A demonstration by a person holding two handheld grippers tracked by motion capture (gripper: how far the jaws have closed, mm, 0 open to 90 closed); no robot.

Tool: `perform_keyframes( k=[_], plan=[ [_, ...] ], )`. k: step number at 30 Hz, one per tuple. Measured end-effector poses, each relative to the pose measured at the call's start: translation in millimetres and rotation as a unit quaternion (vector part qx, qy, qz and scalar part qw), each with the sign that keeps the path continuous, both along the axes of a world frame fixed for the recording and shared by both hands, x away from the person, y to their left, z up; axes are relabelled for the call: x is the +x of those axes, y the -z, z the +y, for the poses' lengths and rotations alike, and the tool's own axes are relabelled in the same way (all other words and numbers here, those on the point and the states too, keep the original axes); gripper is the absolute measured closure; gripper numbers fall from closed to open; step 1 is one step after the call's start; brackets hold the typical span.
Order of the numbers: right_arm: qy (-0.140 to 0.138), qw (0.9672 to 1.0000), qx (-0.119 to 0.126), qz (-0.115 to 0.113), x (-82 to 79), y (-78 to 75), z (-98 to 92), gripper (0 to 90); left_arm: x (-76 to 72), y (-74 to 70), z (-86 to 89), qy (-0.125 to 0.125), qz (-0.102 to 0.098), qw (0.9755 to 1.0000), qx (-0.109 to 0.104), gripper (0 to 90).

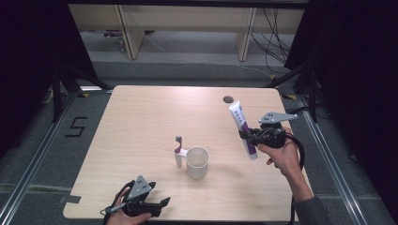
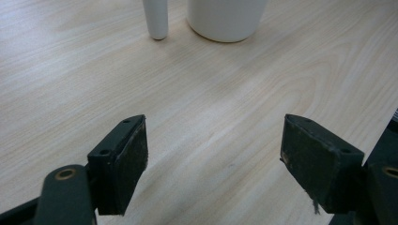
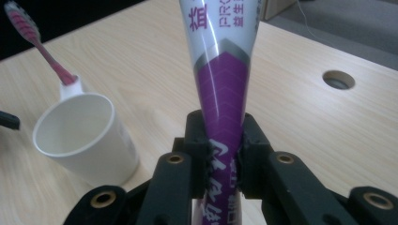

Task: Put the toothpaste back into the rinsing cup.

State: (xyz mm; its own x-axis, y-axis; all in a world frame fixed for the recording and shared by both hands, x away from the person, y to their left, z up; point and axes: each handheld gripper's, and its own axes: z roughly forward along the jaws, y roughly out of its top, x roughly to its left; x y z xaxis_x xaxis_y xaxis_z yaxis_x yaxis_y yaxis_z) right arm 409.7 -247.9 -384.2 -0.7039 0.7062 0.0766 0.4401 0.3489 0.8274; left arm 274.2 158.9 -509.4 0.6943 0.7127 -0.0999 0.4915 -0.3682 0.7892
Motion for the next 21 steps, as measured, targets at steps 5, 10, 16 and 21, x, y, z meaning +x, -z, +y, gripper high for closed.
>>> perform_keyframes(
  k=[5, 10, 16, 21],
  plan=[
    [-0.023, 0.9986, 0.042, -0.023, 1.2, 2.0, 11.6, 77.4, -0.3, 0.3, 0.1, 0.003, 0.002, 1.0, 0.005, 23.0],
    [-0.021, 0.9973, 0.064, -0.028, -3.3, 3.5, 26.1, 77.4, 0.0, 0.0, 0.1, 0.003, 0.001, 1.0, 0.006, 22.3],
    [-0.037, 0.995, 0.082, -0.043, -4.3, 0.2, 40.9, 77.4, -0.1, -0.2, 0.2, 0.003, 0.0, 1.0, 0.006, 21.8],
    [-0.047, 0.9926, 0.103, -0.043, -2.6, 1.1, 53.5, 77.4, -0.2, -0.1, 0.0, 0.003, 0.0, 1.0, 0.005, 21.8]
  ],
)
